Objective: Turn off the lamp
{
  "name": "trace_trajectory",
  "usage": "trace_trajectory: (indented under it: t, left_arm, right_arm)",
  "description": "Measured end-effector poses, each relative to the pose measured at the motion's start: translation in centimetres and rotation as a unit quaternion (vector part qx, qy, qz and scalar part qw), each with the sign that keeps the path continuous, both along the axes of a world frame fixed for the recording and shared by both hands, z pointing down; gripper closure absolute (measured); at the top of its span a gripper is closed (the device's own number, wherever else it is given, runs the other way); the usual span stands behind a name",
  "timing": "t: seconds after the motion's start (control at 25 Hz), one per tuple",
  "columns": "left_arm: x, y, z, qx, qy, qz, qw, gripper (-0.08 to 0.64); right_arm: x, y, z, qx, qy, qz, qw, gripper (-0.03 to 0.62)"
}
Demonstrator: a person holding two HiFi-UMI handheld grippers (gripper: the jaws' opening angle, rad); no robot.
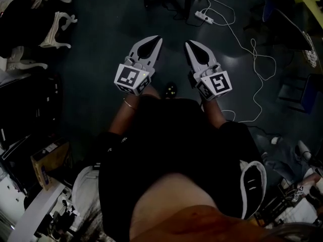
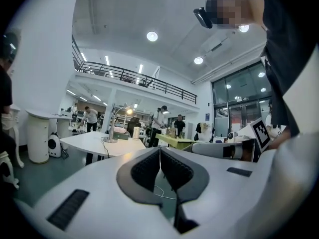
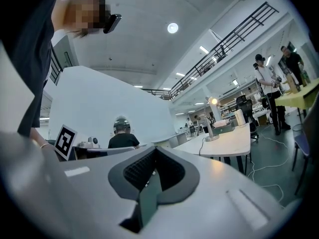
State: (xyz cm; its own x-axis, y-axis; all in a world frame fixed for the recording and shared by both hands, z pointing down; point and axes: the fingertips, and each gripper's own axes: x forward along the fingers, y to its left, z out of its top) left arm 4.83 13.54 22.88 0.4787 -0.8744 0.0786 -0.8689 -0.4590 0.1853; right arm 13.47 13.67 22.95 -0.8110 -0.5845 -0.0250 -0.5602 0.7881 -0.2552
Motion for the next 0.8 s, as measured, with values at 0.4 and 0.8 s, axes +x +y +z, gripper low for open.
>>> trace_trajectory:
  t: [0.4,0.8]
  left_arm:
    - [-2.2,-2.4,0.1,0.001,0.022,0.022,0.9995,0.555]
    - [-4.6,-4.2,1.1,-0.014,0.016,0.050,0.9985,0.555]
  right_arm:
    - [-1.8,-1.4,-0.5,-0.004,-0.002,0.026,1.000,0.592]
    - [-3.4,-2.4,0.3,-0.020,0.006,0.066,0.998,0.592]
